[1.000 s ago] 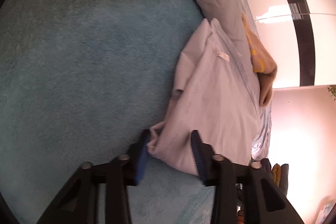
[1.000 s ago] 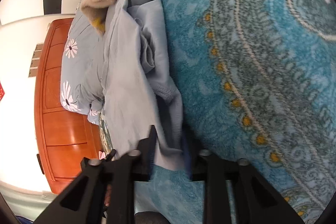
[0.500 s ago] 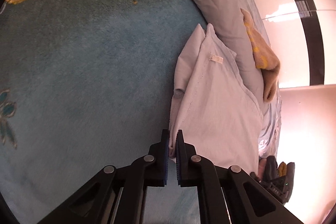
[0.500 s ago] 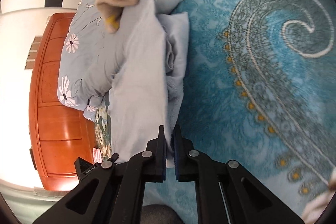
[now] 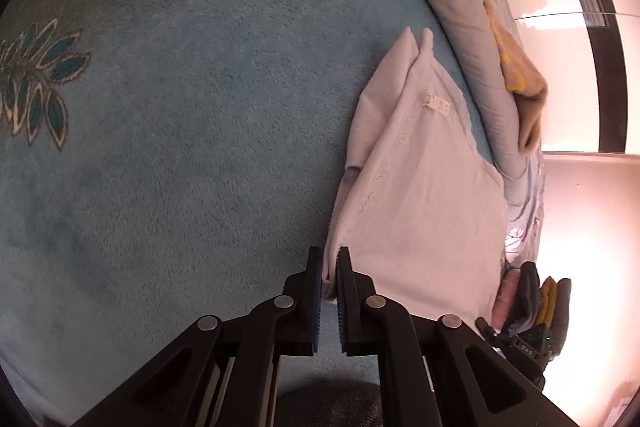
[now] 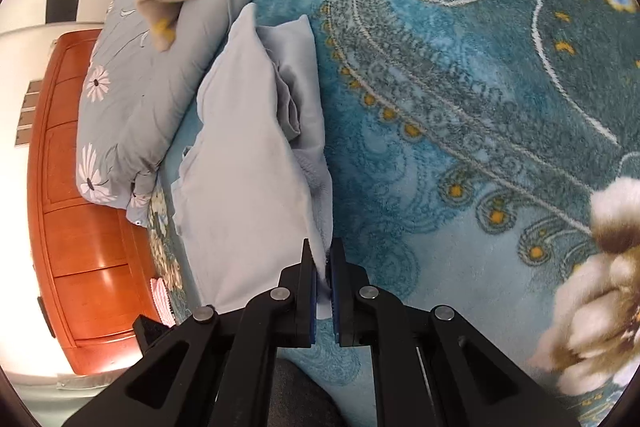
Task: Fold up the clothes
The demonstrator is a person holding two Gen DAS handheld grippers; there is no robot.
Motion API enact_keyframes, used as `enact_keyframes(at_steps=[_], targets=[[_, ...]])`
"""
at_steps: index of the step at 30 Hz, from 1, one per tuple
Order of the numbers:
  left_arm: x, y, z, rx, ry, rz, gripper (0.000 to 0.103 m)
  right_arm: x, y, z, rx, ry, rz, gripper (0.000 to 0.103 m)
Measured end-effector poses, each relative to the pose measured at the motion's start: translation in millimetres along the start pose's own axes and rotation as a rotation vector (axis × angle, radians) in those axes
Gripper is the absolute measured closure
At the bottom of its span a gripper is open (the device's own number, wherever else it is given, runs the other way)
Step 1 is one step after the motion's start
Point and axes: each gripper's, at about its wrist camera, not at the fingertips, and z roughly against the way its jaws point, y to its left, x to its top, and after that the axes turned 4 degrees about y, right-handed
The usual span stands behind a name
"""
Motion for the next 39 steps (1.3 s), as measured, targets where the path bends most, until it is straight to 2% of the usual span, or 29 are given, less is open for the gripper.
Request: enact_keyframes(at_steps=[2,7,11,14,16,19,22,24,26,29,31,33,39], targets=[[-3,-2,8,0.015,-0.030,-0.001,0.093,0,1,1,-0.006,0.002,0.002,0.097],[-8,-8,40,0.120,-0.108,-0.073,0.094,1,4,3,-0.022,0.003,-0.001,0.097],[-5,-36,47,0.072,-0.125,-0.147,0.094,1,5,1,-0.046,0.002,-0.006,0.097],[-4,-76,16,0.050,-0.057,-0.222,0.094,2,5,1,-0.062,0.002,-0.012,0.097],[-9,-102,-13,0.047,0.016,-0.279,0.094,2,6,1,-0.068,-0.001,-0.015,0.097],[-23,-132,-55,0.088,0.123,-0.367,0.094,2,12,3,-0.073,-0.007,-0.007,0.097],[-29,-146,-92,0.160,0.200,-0.401,0.094,1,22,6,-0.086,-0.015,0.014,0.097],[-29,-153,-116,0.180,0.246,-0.408,0.094,-1,30,8,-0.094,-0.021,0.034,0.097],[-35,-151,-124,0.241,0.276,-0.425,0.094,-2,41,10,-0.102,-0.025,0.062,0.097],[-34,-152,-132,0.274,0.318,-0.419,0.094,-4,61,11,-0.124,-0.033,0.105,0.097],[-30,-149,-128,0.250,0.330,-0.401,0.094,-6,77,10,-0.149,-0.039,0.130,0.097],[-27,-142,-110,0.185,0.302,-0.370,0.094,-7,96,10,-0.178,-0.054,0.162,0.097],[-7,-100,-31,0.007,0.157,-0.246,0.093,-11,172,-4,-0.274,-0.068,0.346,0.097]])
